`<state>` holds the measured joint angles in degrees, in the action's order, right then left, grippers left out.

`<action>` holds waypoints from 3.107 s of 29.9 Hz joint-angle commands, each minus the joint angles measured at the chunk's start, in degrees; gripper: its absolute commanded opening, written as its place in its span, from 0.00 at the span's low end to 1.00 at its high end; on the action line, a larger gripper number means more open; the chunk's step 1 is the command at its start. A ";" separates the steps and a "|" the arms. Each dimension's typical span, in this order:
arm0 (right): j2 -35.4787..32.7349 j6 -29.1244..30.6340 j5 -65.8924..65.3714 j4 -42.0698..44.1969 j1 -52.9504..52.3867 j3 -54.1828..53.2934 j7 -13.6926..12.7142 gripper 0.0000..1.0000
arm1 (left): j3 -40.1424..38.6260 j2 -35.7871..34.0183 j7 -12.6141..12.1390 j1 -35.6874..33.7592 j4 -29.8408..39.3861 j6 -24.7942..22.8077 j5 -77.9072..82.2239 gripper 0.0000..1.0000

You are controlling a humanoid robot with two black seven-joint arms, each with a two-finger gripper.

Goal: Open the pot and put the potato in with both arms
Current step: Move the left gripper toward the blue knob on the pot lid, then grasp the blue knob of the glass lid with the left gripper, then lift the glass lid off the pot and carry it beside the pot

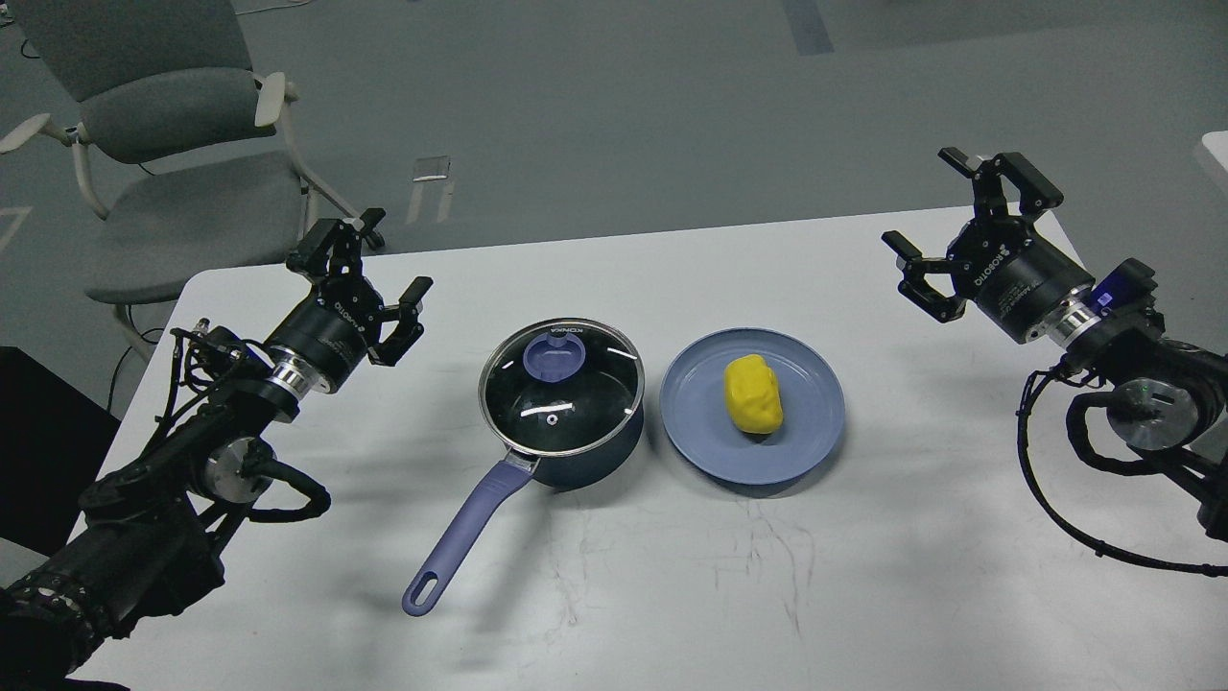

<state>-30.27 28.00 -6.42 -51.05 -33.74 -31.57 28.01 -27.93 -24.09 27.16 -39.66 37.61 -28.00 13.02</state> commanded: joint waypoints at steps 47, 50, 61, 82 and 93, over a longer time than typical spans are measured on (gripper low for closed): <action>-0.66 0.00 0.00 -0.19 0.61 -0.43 -0.01 1.00 | 2.08 -9.59 0.84 -8.68 34.30 10.16 108.89 0.98; -0.75 0.00 0.00 -0.19 0.61 -0.43 -0.01 1.00 | 2.61 -8.44 0.84 -8.68 31.74 10.16 108.54 0.98; -0.75 0.00 0.00 -0.19 0.70 -0.43 -0.01 1.00 | 3.32 -6.24 0.84 -7.45 28.75 10.60 108.45 0.98; -0.75 0.00 0.00 -0.19 0.70 -0.43 -0.01 1.00 | 4.20 -6.41 0.84 -7.53 28.92 12.36 108.45 0.17; -0.75 0.00 0.00 -0.11 0.34 -0.43 -0.01 1.00 | 4.02 -17.74 0.84 -10.35 34.19 12.27 105.55 0.18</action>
<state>-31.02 28.00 -6.41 -51.25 -33.35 -31.99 28.00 -23.95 -37.86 28.01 -49.78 70.68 -15.75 119.41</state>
